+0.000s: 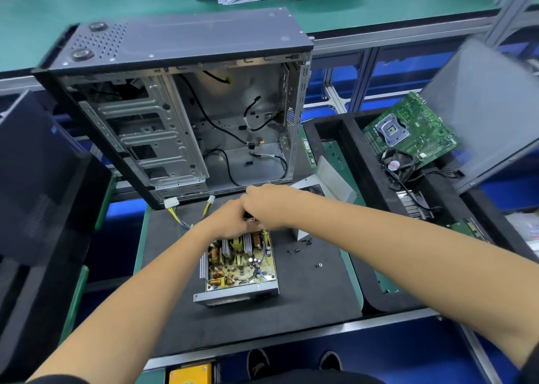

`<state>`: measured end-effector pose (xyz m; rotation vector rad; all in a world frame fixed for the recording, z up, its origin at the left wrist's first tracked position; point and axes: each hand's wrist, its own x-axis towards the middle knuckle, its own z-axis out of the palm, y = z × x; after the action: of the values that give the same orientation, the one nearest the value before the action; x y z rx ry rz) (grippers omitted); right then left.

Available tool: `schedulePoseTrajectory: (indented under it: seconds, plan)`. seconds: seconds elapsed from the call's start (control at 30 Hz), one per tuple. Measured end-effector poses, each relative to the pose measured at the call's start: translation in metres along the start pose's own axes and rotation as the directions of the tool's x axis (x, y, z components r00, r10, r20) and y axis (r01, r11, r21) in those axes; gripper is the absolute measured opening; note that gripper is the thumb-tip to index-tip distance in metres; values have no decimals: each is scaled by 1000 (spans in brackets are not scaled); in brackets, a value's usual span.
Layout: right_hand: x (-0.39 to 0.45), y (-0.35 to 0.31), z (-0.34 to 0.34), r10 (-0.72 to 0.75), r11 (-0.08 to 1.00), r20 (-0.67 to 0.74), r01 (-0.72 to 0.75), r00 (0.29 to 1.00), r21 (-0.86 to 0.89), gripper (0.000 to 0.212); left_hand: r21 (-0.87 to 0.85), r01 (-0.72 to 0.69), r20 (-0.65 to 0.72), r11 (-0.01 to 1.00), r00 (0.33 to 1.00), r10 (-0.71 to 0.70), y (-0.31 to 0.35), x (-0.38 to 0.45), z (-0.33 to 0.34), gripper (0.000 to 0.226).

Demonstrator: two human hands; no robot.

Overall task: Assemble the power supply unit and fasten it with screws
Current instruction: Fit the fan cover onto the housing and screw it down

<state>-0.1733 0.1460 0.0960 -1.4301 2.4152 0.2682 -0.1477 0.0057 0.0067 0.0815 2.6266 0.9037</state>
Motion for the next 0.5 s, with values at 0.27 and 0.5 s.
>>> schedulePoseTrajectory:
  seconds: [0.27, 0.5]
  plan:
    - [-3, 8, 8, -2, 998, -53, 5, 999, 56, 13, 35, -56, 21, 998, 998, 55, -3, 2, 0, 17]
    - [-2, 16, 2, 75, 955, -159, -24, 984, 296, 17, 95, -59, 25, 994, 998, 57, -4, 3, 1, 12]
